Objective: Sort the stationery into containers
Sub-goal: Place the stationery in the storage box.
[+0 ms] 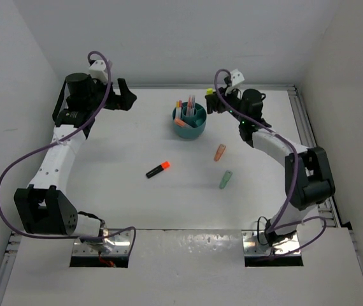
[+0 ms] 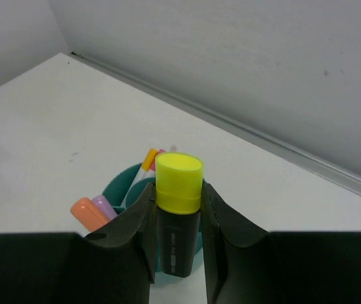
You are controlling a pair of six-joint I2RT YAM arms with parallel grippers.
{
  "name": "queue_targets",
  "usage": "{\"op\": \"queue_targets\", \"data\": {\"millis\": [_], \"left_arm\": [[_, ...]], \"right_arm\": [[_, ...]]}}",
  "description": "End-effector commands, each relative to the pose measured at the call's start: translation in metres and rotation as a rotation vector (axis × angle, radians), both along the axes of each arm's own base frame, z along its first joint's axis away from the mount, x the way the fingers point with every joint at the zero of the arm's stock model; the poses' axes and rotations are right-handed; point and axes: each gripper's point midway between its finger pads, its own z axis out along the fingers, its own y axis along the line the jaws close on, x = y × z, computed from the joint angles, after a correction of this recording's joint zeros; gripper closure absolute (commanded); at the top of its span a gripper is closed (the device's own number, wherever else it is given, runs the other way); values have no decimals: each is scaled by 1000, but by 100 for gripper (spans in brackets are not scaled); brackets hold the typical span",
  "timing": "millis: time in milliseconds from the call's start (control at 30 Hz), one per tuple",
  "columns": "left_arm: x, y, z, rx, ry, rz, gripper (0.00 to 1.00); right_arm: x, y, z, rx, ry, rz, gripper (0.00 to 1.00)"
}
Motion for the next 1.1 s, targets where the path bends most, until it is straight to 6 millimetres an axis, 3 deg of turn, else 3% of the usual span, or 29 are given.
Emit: {"op": "queue_targets", "data": {"millis": [0,333,633,667,1067], "left_arm": [[-1,3,27,-16,-92,5,0],[-1,6,12,-11,-20,20,0],[3,10,2,13,13,26,0],[5,20,1,15,16,48,0],[10,33,-2,51,24,74,0]], "right_arm": [[-1,15,54,14,-362,51,100],[3,22,41,44,-476,20,100],[9,31,14,80,-431,57,100],[9,31,13,80,-428,60,100],[18,36,-20,90,-382,77,100]]}}
